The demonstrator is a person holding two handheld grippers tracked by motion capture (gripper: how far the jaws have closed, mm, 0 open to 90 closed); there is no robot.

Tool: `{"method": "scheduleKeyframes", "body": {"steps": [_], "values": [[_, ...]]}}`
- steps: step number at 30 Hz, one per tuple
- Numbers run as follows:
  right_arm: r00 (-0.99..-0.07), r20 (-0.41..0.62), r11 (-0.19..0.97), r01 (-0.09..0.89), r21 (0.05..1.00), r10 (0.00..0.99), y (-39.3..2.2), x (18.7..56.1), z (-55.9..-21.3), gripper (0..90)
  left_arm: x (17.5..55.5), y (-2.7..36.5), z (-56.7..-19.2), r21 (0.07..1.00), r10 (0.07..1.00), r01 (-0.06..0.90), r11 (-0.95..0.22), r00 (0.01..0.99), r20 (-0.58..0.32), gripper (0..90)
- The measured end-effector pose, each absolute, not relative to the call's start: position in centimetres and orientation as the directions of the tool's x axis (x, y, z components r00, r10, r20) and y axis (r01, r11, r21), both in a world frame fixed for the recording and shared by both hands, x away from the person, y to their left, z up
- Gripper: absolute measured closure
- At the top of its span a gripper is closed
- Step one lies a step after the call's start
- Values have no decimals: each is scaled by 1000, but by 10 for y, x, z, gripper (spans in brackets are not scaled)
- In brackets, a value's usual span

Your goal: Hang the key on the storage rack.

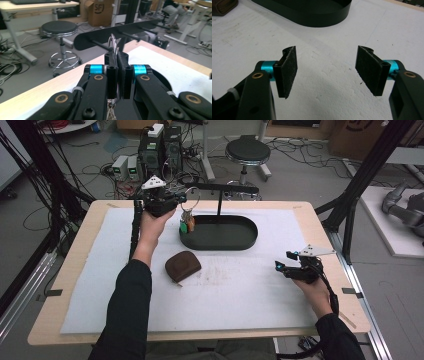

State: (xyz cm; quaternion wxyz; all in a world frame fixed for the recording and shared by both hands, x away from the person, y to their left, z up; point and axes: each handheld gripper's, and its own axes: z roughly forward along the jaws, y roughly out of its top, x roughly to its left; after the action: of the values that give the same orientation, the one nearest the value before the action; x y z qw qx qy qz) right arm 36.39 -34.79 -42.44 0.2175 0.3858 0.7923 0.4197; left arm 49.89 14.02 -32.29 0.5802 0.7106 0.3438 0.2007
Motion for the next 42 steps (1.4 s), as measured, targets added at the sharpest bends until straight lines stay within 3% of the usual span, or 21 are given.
{"method": "scheduleKeyframes", "body": {"steps": [25, 42], "values": [[-606, -27, 353, 426, 833, 795, -348, 365, -425, 350, 508, 148, -331, 957, 732, 287, -32, 659, -173, 865], [-607, -26, 354, 426, 833, 794, -348, 364, -425, 350, 510, 145, -335, 950, 753, 309, -51, 637, -166, 843]]}}
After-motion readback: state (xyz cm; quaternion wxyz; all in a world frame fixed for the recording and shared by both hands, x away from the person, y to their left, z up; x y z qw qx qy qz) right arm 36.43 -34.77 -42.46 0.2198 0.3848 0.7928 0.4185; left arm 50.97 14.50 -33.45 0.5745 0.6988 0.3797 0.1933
